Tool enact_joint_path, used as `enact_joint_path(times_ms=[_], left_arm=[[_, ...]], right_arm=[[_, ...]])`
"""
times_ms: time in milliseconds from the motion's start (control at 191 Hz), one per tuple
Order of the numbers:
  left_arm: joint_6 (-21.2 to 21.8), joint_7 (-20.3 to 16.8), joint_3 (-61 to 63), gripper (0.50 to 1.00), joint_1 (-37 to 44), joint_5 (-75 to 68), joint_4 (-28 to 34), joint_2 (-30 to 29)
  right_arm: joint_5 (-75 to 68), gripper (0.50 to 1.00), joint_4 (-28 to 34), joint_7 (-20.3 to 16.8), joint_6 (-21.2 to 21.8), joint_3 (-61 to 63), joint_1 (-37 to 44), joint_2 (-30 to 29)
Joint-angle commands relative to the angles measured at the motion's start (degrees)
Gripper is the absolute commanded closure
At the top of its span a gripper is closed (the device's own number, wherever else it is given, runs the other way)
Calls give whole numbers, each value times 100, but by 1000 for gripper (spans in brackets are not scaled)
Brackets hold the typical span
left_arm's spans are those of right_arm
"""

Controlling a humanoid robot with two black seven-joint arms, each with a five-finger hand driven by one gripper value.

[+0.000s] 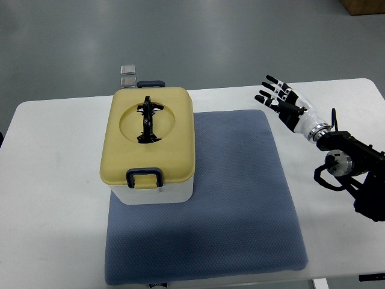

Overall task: Open white storage box with right hand
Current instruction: 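Raise the right hand and begin moving it toward the yellow lid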

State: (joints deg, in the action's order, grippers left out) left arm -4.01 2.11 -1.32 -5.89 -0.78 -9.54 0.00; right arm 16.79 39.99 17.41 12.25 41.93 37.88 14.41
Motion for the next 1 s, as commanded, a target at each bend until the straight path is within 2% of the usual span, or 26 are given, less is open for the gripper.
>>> enact_joint_path(times_ms=[0,994], left_arm=[[-4,0,0,500,0,-1,-5,0],[5,0,0,500,9,-1,13,0]], right_arm=[[0,574,0,-1,-12,-1,0,0],[9,576,0,-1,-21,-1,96,35]])
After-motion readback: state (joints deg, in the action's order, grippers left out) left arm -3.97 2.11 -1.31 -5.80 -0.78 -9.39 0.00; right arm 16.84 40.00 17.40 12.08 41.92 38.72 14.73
